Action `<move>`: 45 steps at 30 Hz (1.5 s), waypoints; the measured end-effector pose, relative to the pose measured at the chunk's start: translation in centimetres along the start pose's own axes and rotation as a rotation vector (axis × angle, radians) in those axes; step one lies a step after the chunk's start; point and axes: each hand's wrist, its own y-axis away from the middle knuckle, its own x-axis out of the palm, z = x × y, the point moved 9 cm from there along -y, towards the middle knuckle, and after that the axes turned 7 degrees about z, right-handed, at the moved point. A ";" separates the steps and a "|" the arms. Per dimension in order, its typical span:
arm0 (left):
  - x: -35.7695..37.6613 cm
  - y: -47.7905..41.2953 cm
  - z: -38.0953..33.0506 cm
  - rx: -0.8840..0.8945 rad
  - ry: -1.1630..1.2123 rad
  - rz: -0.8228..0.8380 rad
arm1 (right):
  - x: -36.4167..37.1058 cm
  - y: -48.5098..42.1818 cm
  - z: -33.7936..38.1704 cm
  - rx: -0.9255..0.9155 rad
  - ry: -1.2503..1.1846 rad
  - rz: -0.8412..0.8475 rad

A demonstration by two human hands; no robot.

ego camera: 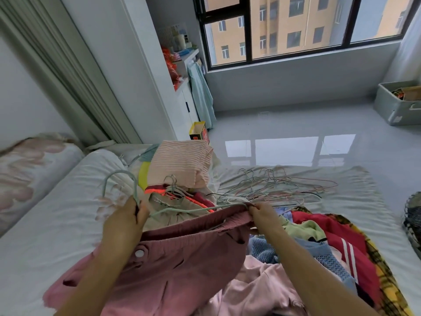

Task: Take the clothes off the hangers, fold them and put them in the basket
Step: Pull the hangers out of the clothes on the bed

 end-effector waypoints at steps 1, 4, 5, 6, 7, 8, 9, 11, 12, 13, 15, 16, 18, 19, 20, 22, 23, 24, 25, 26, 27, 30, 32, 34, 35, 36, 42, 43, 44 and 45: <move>0.0 0.3 0.0 0.010 -0.032 -0.014 | 0.2 0.2 0.3 -0.037 0.083 -0.020; -0.5 0.9 2.5 -0.081 -0.006 -0.058 | 0.1 0.0 0.0 -0.063 0.183 -0.052; -1.2 0.9 4.3 -0.160 0.062 -0.105 | -0.3 -0.2 -0.4 -0.056 0.236 -0.061; -1.8 0.8 6.3 -0.248 0.164 -0.157 | -0.6 -0.3 -1.1 -0.043 0.256 -0.076; -2.2 0.7 8.0 -0.318 0.267 -0.208 | -0.7 -0.4 -1.7 -0.026 0.262 -0.075; -2.2 0.7 8.8 -0.359 0.351 -0.246 | -0.4 -0.6 -2.1 -0.024 0.263 -0.061; -1.7 0.6 8.6 -0.373 0.410 -0.254 | 0.0 -0.6 -2.0 -0.037 0.274 -0.047; 0.1 0.1 6.0 -0.351 0.503 -0.219 | 0.5 -0.8 -1.5 -0.052 0.272 -0.024; 0.9 -0.3 4.4 -0.327 0.556 -0.204 | 0.5 -0.9 -1.3 -0.055 0.251 -0.020; 1.5 -0.8 3.2 -0.298 0.618 -0.186 | 0.7 -0.7 -1.1 -0.050 0.219 0.000; 2.3 -2.4 1.1 -0.218 0.782 -0.134 | 1.2 0.1 -1.5 -0.012 0.117 0.080; 2.5 -3.3 0.1 -0.172 0.855 -0.100 | 1.6 0.7 -1.8 0.015 0.063 0.129; 2.2 -5.3 -2.7 -0.095 0.917 -0.057 | 2.3 2.4 -2.6 0.070 0.010 0.247; 1.6 -6.4 -4.3 -0.062 0.946 -0.065 | 2.0 3.5 -2.8 0.089 0.013 0.284; 0.6 -7.7 -6.1 -0.040 0.989 -0.081 | 1.1 4.5 -3.0 0.103 0.002 0.304; -1.2 -10.5 -8.9 -0.007 1.076 -0.112 | -2.4 6.1 -3.6 0.111 -0.055 0.286; -2.2 -12.0 -10.3 0.005 1.104 -0.118 | -4.8 6.8 -3.9 0.114 -0.094 0.247; -2.8 -13.3 -11.6 0.010 1.110 -0.118 | -7.6 7.4 -4.2 0.119 -0.137 0.202; -3.2 -14.4 -12.9 0.017 1.102 -0.114 | -10.3 7.9 -4.6 0.125 -0.172 0.154; -3.1 -15.2 -14.2 0.026 1.091 -0.100 | -12.9 8.3 -4.9 0.139 -0.215 0.099; -2.3 -15.6 -15.5 0.031 1.078 -0.068 | -15.4 8.5 -5.4 0.166 -0.239 0.037; 2.8 -15.5 -17.4 0.024 1.019 0.092 | -20.3 6.7 -7.6 0.223 -0.269 -0.138; 8.6 -14.2 -17.2 0.019 0.887 0.225 | -20.8 4.9 -9.0 0.200 -0.321 -0.203; 14.5 -12.3 -15.5 -0.011 0.733 0.334 | -19.7 3.9 -10.7 0.185 -0.301 -0.246; 17.1 -11.3 -14.2 -0.040 0.681 0.372 | -18.5 3.7 -11.6 0.194 -0.256 -0.244; 19.4 -10.5 -12.9 -0.071 0.640 0.404 | -17.1 3.4 -12.8 0.200 -0.226 -0.230; 28.0 -8.0 -7.5 -0.138 0.447 0.542 | -10.5 0.5 -19.0 0.193 -0.020 -0.185; 29.3 -7.8 -6.8 -0.142 0.415 0.571 | -10.0 -0.1 -19.6 0.173 -0.017 -0.195; 30.6 -7.6 -6.1 -0.148 0.385 0.600 | -9.6 -0.6 -20.1 0.156 -0.012 -0.208; 32.0 -7.6 -5.6 -0.144 0.357 0.621 | -9.4 -1.1 -20.8 0.158 -0.018 -0.229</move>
